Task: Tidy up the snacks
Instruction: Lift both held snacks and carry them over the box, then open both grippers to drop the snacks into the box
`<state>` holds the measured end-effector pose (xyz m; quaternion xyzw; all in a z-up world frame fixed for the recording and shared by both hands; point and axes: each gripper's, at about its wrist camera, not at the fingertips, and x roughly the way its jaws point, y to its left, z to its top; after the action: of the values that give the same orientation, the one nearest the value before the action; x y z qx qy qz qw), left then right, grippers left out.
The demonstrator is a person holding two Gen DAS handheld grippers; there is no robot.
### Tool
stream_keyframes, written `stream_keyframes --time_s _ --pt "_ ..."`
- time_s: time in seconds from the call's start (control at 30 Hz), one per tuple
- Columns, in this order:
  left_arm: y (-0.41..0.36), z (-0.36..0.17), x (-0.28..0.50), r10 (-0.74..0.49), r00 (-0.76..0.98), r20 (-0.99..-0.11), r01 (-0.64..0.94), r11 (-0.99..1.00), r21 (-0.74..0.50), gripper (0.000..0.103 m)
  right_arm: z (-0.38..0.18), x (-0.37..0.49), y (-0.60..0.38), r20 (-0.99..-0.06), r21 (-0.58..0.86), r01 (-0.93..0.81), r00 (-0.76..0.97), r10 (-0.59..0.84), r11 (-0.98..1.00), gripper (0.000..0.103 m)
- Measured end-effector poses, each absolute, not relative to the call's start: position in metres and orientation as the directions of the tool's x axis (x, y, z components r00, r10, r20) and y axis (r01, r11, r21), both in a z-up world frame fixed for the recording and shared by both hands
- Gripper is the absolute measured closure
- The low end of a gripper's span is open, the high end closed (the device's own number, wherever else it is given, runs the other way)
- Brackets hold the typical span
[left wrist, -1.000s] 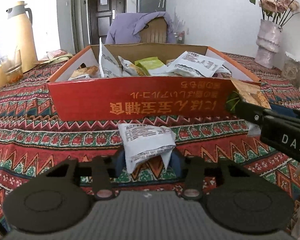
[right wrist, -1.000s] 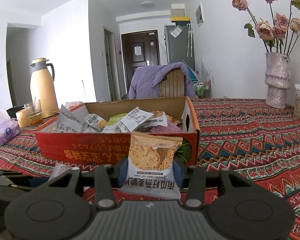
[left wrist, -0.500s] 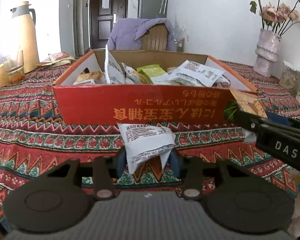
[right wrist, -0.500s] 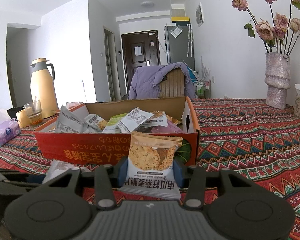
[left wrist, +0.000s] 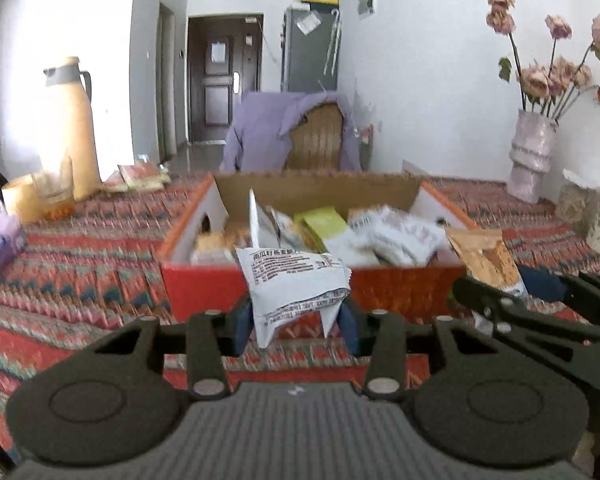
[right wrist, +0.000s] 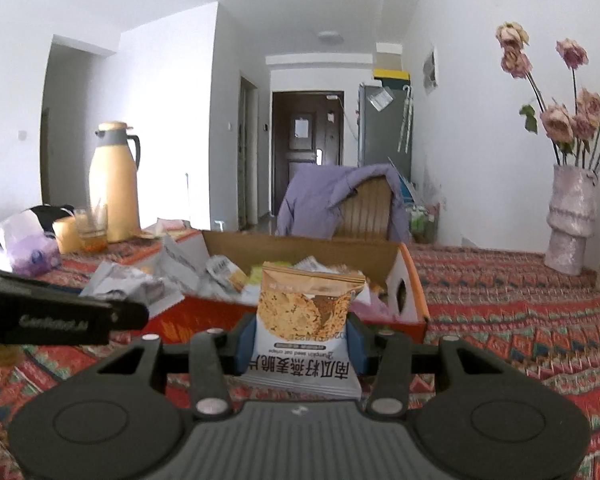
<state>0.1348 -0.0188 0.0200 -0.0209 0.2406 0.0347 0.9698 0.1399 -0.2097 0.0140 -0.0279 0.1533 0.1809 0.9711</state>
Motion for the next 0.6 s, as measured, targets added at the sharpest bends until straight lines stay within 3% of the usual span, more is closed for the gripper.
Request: stream_keyframes --time_s 0.23,0.6 --pt "-0.015 0.053 0.16 0.085 0.906 -0.416 -0.099 0.995 -0.011 0.059 0.042 0.165 -0.196 -0.288 -0.018 -0.355 0.897 0.335 0.935 0.058" --pt "-0.003 0.068 0.238 0.139 0.878 -0.458 -0.162 0.987 -0.011 0.059 0.062 0.24 -0.176 -0.343 -0.034 -0.306 0.898 0.276 0.952 0.058"
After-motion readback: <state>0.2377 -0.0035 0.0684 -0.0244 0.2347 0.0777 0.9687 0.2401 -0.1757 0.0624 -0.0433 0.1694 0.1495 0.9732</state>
